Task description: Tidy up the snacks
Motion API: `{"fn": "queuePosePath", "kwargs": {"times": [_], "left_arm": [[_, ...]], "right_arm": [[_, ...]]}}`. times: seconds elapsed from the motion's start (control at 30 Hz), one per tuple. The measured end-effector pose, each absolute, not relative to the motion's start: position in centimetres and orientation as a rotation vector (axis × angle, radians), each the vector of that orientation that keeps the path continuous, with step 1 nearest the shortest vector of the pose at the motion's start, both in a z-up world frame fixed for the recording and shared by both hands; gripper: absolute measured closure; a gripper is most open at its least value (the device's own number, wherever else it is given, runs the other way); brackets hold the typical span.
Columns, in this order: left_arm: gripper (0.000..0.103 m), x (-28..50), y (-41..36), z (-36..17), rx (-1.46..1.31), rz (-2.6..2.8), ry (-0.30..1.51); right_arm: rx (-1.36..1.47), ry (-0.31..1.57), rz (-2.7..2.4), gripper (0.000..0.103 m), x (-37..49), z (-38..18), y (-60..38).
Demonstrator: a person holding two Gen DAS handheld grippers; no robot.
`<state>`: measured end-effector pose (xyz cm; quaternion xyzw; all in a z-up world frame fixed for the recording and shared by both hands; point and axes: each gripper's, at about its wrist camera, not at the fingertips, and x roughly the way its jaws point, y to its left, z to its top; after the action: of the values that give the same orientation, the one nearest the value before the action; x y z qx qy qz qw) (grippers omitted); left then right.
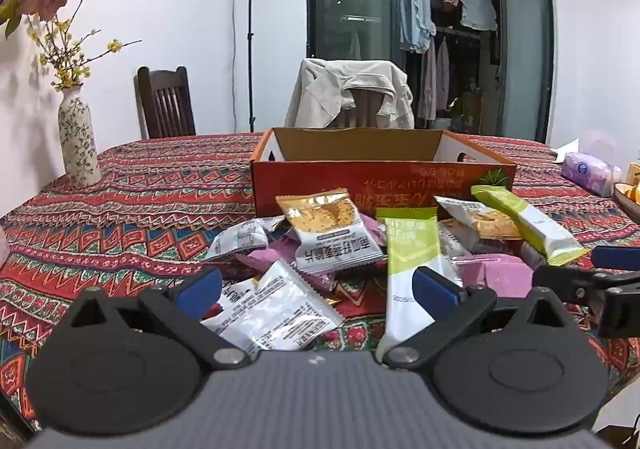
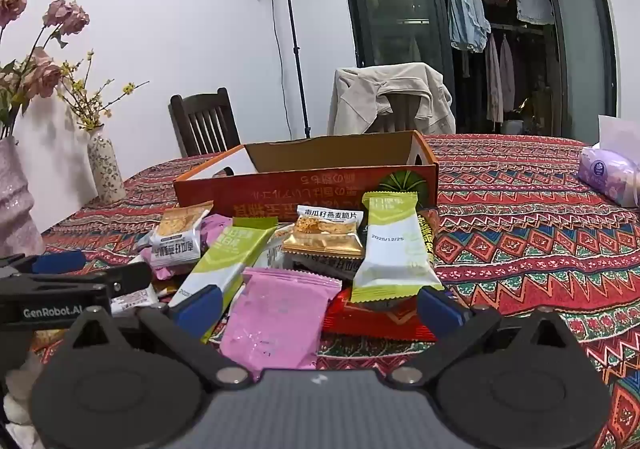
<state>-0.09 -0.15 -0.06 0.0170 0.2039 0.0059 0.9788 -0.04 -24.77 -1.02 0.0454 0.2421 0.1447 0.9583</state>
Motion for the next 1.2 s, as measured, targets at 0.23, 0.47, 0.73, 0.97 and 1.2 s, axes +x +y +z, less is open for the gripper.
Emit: {"fn": "queuePosePath", "kwargs": {"times": [0.23,0.47,0.73,0.97,1.2], "left_arm": [[0.000,0.6,0.3,-0.4,-0.004,0.006,0.447],[0.000,0.5,0.6,-0.6,-0.007,-0.002,0.435],[0.000,0.5,0.4,-0.8,-0.005,-0.008,0.434],[0.000,0.4,0.3,-0.6,-0.001,-0.008,0.429],[0.000,0.4,0.3,-0.6,0.000,-0.008,0.427]], "right_arm": [[0.084,0.492,0.293,0.000,0.2,-1.3,-24.6],[0.077,0.486,0.284,0.000,0.2,-1.5,-24.4],[0.079,0.483,0.284,0.000,0.2,-1.4,-24.5],[0.078,0.479,0.284,0.000,0.2,-1.3,-24.6],[0.078,0.477,0.284,0.000,0.1,-1.2,-24.7]]}}
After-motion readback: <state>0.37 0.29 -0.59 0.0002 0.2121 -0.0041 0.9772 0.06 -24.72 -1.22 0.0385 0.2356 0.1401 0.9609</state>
